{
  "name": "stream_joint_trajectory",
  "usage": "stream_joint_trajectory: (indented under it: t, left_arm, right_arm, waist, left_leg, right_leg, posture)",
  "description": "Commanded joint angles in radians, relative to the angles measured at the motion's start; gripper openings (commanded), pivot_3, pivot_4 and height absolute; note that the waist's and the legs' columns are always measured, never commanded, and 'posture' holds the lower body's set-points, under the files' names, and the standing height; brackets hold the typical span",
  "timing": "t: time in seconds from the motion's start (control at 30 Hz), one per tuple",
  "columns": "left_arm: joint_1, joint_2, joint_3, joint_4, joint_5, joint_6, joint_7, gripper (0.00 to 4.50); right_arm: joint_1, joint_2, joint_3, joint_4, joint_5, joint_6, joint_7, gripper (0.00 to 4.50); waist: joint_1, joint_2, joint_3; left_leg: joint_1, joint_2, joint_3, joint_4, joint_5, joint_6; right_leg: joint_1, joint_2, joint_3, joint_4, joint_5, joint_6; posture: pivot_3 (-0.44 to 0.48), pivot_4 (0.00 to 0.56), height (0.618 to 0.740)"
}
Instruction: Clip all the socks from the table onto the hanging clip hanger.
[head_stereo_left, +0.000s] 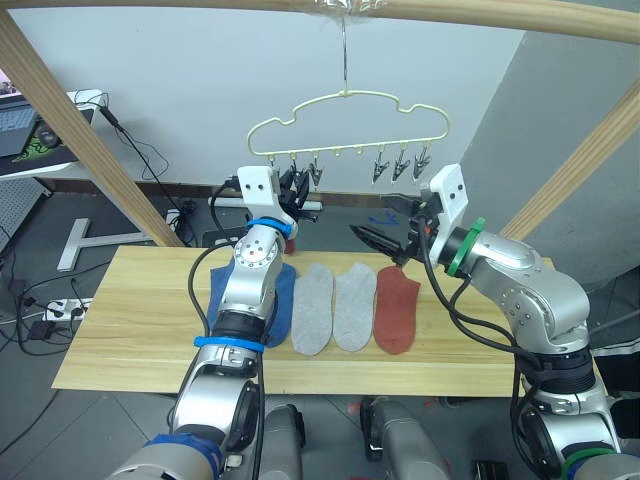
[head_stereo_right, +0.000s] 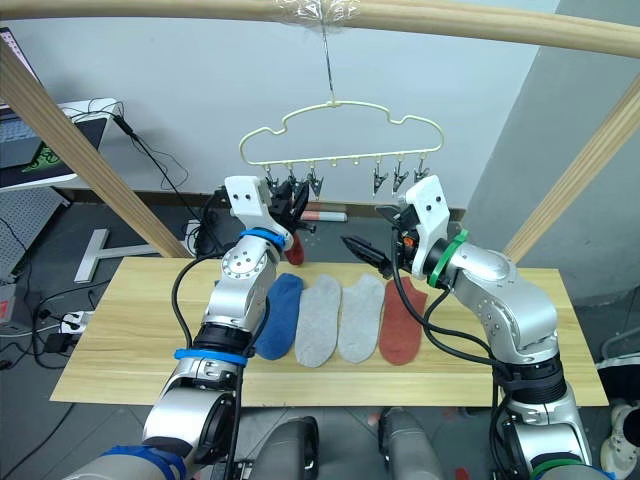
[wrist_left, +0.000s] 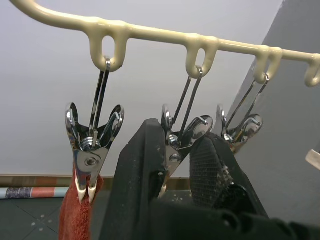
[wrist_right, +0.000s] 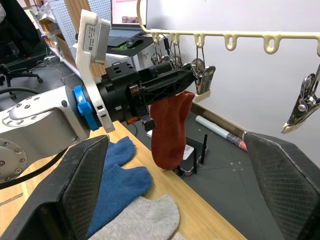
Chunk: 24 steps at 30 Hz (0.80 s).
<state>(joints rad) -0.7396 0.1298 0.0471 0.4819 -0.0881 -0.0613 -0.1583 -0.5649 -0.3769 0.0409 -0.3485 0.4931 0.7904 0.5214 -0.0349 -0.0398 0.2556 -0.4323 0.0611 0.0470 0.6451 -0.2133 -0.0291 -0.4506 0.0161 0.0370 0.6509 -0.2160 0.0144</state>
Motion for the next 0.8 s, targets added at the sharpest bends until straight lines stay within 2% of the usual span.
stream_joint_trajectory:
  t: [0.03,0.17,0.6,0.63,0.73,0.8]
  left_arm:
    - [-0.030,0.001,0.004,-0.013,0.016,-0.037,0.014,2.05]
    - [-0.034,0.001,0.005,-0.009,0.019,-0.041,0.018,3.25]
    - [-0.037,0.000,0.000,-0.007,0.031,-0.057,0.019,3.25]
    - [-0.037,0.001,0.000,-0.006,0.032,-0.059,0.019,2.86]
    - [-0.039,0.000,0.000,-0.003,0.034,-0.060,0.021,2.12]
    - [-0.039,0.001,0.001,-0.002,0.035,-0.061,0.022,2.12]
  right_arm:
    - [-0.023,0.000,-0.024,-0.021,0.011,-0.011,-0.005,4.50]
    - [-0.025,0.001,-0.025,-0.018,0.011,-0.012,-0.006,4.50]
    - [-0.027,0.001,-0.031,-0.013,0.014,-0.010,-0.007,4.50]
    - [-0.027,0.002,-0.031,-0.013,0.014,-0.010,-0.008,4.50]
    - [-0.027,0.002,-0.034,-0.011,0.016,-0.008,-0.008,4.50]
    - [-0.027,0.002,-0.035,-0.011,0.016,-0.007,-0.009,4.50]
  waist:
    - [0.000,0.000,0.000]
    - [0.000,0.000,0.000]
    - [0.000,0.000,0.000]
    - [0.000,0.000,0.000]
    - [0.000,0.000,0.000]
    - [0.000,0.000,0.000]
  left_leg:
    - [0.000,0.000,0.000,0.000,0.000,0.000]
    - [0.000,0.000,0.000,0.000,0.000,0.000]
    - [0.000,0.000,0.000,0.001,0.000,0.000]
    - [0.000,0.000,0.000,0.001,0.000,0.000]
    - [0.000,0.000,0.000,0.001,0.000,0.000]
    - [0.000,0.000,0.000,0.001,0.000,0.000]
  right_leg:
    - [0.000,0.000,0.000,0.000,0.000,0.000]
    - [0.000,0.000,0.000,0.000,0.000,0.000]
    - [0.000,0.000,0.000,0.001,0.000,0.000]
    - [0.000,0.000,0.000,0.001,0.000,0.000]
    - [0.000,0.000,0.000,0.002,0.000,0.000]
    - [0.000,0.000,0.000,0.002,0.001,0.000]
  posture:
    - [-0.106,0.232,0.740]
    - [-0.105,0.231,0.740]
    - [-0.105,0.231,0.740]
    - [-0.105,0.231,0.740]
    - [-0.105,0.231,0.740]
    - [-0.105,0.231,0.740]
